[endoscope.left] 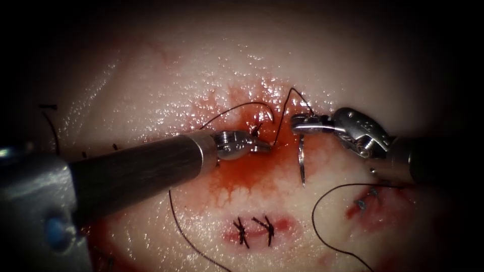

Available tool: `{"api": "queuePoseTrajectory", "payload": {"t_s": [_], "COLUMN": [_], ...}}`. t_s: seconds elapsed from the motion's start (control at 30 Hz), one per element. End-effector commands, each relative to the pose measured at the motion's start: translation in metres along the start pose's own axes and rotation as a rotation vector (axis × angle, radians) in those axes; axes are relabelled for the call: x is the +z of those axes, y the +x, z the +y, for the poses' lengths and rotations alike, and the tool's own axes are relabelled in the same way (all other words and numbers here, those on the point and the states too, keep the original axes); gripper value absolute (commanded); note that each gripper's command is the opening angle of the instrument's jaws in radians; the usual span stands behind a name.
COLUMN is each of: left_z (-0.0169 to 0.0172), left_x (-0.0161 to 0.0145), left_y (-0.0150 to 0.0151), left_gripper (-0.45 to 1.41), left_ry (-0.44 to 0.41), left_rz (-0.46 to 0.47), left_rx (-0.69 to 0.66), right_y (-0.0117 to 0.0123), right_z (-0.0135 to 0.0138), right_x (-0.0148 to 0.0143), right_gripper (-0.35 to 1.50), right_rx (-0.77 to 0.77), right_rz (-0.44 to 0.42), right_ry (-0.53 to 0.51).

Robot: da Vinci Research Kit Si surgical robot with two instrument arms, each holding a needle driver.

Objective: Wound Closure

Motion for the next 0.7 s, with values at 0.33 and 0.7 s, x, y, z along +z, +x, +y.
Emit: {"api": "queuePoseTrajectory", "payload": {"t_s": [0.33,0.7], "left_z": [-0.003,-0.0027], "left_x": [0.0014,0.0019], "left_y": [-0.0016,-0.0017], "left_gripper": [-0.45,-0.18], "left_ry": [0.102,-0.039], "left_rz": [-0.115,-0.393], "left_rx": [0.037,0.071], "right_y": [-0.0009,-0.0009], "right_z": [-0.0006,0.0009], "right_x": [0.0013,0.0016], "right_gripper": [-0.35,-0.35], "right_rx": [-0.014,-0.095], "right_rz": [0.002,0.047], "right_ry": [-0.002,-0.008]}}
